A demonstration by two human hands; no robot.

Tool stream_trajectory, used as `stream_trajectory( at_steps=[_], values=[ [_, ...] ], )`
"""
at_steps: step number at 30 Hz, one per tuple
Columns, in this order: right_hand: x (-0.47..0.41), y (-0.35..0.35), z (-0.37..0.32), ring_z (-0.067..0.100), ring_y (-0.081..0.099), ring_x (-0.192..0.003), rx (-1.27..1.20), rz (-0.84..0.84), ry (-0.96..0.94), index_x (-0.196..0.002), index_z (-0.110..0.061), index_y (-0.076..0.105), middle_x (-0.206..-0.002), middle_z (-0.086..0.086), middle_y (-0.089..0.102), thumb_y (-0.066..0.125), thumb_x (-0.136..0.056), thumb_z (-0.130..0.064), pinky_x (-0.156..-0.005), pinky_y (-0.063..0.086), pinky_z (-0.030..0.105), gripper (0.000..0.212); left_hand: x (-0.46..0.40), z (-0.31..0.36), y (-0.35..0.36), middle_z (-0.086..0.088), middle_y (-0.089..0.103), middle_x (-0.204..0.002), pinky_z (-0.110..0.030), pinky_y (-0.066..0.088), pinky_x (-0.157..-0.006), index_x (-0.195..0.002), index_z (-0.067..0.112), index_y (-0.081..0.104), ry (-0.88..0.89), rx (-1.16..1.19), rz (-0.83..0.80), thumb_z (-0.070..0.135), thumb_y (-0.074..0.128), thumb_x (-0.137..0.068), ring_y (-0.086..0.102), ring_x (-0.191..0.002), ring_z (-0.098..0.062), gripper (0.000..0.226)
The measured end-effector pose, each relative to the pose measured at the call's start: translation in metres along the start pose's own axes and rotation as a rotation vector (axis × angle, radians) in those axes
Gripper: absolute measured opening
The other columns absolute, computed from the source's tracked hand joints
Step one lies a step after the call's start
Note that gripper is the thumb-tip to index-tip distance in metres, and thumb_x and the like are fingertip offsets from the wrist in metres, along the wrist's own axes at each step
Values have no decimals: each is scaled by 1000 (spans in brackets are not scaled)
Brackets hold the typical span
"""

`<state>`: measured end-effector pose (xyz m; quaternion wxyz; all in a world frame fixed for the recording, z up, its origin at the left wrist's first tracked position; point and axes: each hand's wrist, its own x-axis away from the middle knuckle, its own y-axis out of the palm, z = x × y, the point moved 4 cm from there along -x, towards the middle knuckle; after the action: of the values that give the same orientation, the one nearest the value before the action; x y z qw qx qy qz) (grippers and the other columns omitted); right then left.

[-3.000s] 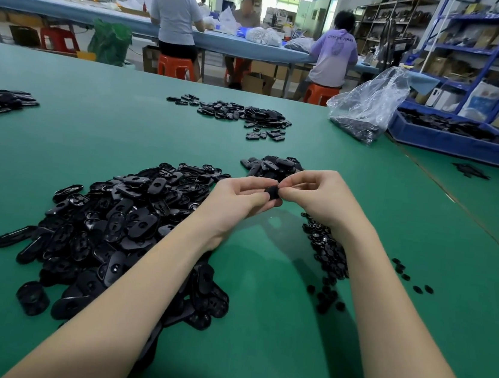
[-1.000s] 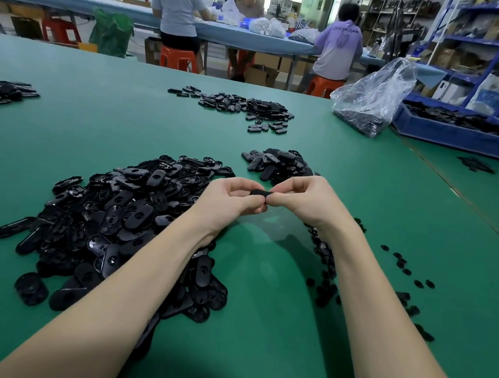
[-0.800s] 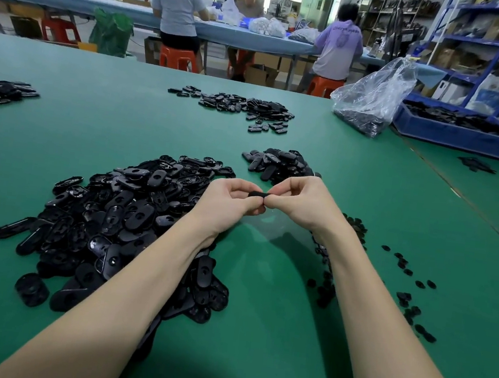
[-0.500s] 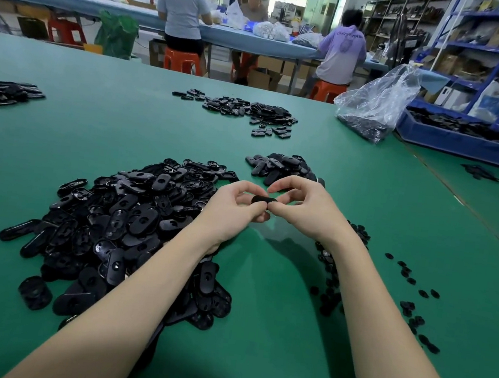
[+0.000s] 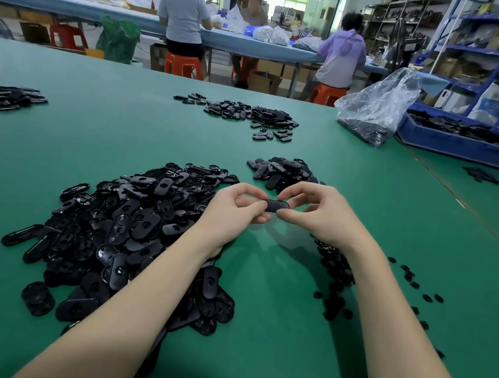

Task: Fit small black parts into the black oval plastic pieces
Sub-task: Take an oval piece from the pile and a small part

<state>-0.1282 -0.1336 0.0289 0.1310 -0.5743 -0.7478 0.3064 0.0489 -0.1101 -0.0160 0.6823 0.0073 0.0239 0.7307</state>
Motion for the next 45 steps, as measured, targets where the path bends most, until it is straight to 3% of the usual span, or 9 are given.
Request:
stream_trajectory(
  at_steps=[3,6,10,14,22,32,36,39,45],
  values=[
    [-1,3,-3,-3,51,-51,109,56,-53,-88,-37,72,-76,-19,70,83,-80,-23,-53,38,10,20,-2,-2,0,-5,78,-84,-24,58,-80,-100,12,66,-14,44,8,6,63,-96,75,-76,-15,7],
    [-5,-2,-1,-3,54,-58,137,241,-14,-88,-37,72,-77,-17,71,79,-80,-29,-59,44,18,12,-4,-5,1,-4,78,-86,-32,60,-85,-106,11,63,-30,79,4,9,66,-94,75,-79,-19,12],
    [-28,-11,2,9,65,-87,233,431,113,-92,-37,73,-84,-19,71,74,-82,-35,-69,43,25,11,-5,-8,2,-4,78,-83,-32,61,-79,-100,11,64,-28,52,-4,9,66,-91,75,-77,-20,9],
    [-74,-12,1,19,67,-103,341,427,185,-104,-30,74,-103,-8,76,71,-86,-32,-75,42,25,19,-3,-7,3,-5,77,-82,-32,61,-77,-98,11,66,-13,16,-17,8,66,-91,74,-75,-18,8],
    [-107,-1,7,24,64,-108,514,423,183,-96,-27,73,-106,-3,72,67,-85,-24,-74,46,27,12,0,-4,4,-6,77,-81,-34,62,-79,-97,11,66,9,-62,-17,9,64,-91,72,-73,-18,6],
    [-32,5,-6,14,67,-86,191,438,119,-88,-30,70,-83,-14,70,67,-84,-30,-75,53,30,5,5,22,8,-5,74,-85,-34,61,-76,-94,18,64,167,-246,-22,1,45,-96,73,-74,-16,26],
    [-2,13,-4,10,65,-83,188,344,169,-82,-31,70,-76,-20,68,67,-84,-29,-71,50,29,4,2,46,-16,9,73,-86,-29,56,-74,-96,24,64,293,-591,67,2,39,-97,69,-77,-13,32],
    [7,11,0,10,64,-81,204,263,208,-82,-31,70,-77,-20,69,67,-85,-29,-73,54,30,5,2,51,-34,10,72,-96,-26,50,-87,-102,24,68,296,-917,58,3,41,-95,66,-92,-11,34],
    [8,10,0,3,64,-80,196,185,210,-82,-31,72,-80,-18,71,66,-85,-29,-79,56,32,7,6,45,-41,13,71,-102,-40,48,-101,-98,33,73,194,-1250,-82,32,63,-90,63,-102,-15,12]
  ],
)
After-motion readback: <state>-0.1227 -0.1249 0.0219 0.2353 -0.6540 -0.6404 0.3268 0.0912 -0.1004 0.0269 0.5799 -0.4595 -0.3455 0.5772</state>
